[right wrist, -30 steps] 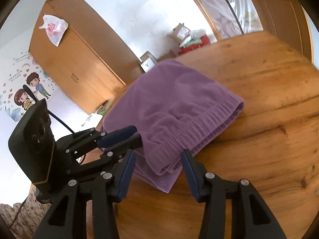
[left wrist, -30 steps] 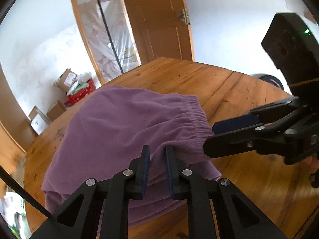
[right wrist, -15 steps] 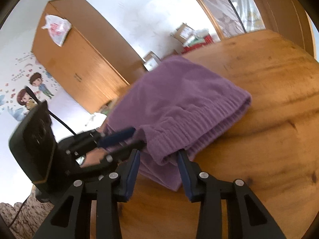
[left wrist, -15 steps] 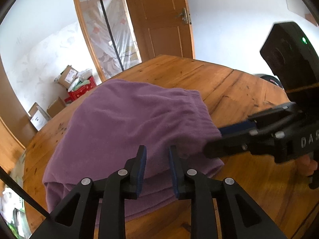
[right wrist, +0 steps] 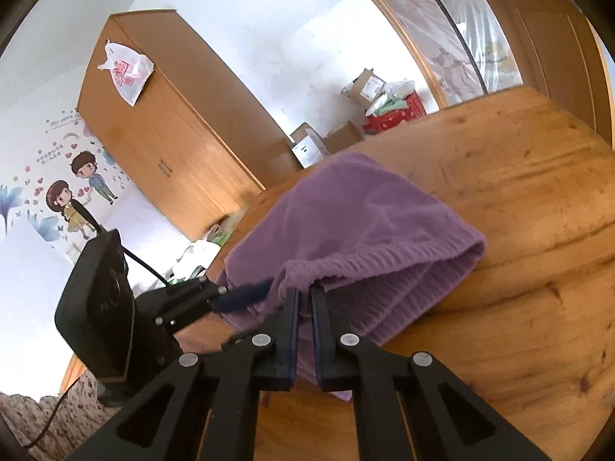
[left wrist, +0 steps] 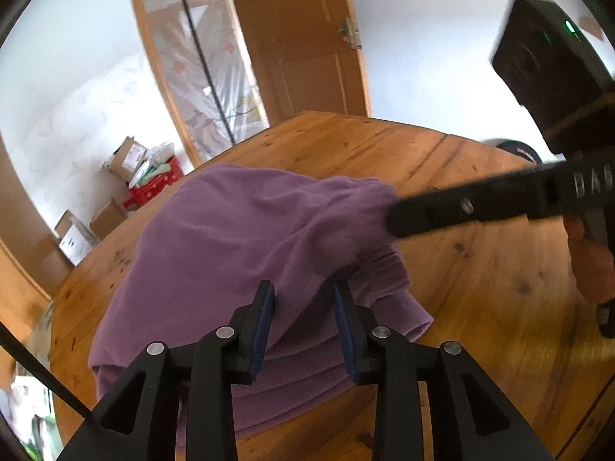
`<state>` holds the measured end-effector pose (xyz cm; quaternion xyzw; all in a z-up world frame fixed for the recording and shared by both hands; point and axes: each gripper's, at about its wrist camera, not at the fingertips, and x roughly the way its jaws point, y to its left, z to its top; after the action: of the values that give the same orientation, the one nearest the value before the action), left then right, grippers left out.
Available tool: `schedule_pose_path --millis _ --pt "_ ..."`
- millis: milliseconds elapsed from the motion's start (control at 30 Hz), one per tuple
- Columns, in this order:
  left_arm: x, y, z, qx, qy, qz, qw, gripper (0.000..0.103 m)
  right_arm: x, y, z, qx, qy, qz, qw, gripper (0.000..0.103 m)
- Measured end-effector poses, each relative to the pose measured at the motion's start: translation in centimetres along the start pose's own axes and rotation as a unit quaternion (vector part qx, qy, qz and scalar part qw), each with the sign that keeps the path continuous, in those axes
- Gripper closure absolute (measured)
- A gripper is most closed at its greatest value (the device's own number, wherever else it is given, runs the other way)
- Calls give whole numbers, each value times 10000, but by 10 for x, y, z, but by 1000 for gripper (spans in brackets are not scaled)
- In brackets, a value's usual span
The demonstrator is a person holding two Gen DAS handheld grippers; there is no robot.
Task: Fold clothes
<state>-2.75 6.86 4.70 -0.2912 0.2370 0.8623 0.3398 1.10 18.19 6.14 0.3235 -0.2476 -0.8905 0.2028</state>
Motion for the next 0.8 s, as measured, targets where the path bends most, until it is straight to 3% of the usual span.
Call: schedule_pose_path --millis 200,500,800 --pt "11 8 12 -183 26 235 9996 70 2 16 6 -205 15 238 9995 100" --pt "27 14 16 -490 193 69 9986 70 7 7 -3 -127 149 77 9998 100" --pt "40 17 15 -798 345 235 9959 70 12 4 -8 -71 272 5 9996 98"
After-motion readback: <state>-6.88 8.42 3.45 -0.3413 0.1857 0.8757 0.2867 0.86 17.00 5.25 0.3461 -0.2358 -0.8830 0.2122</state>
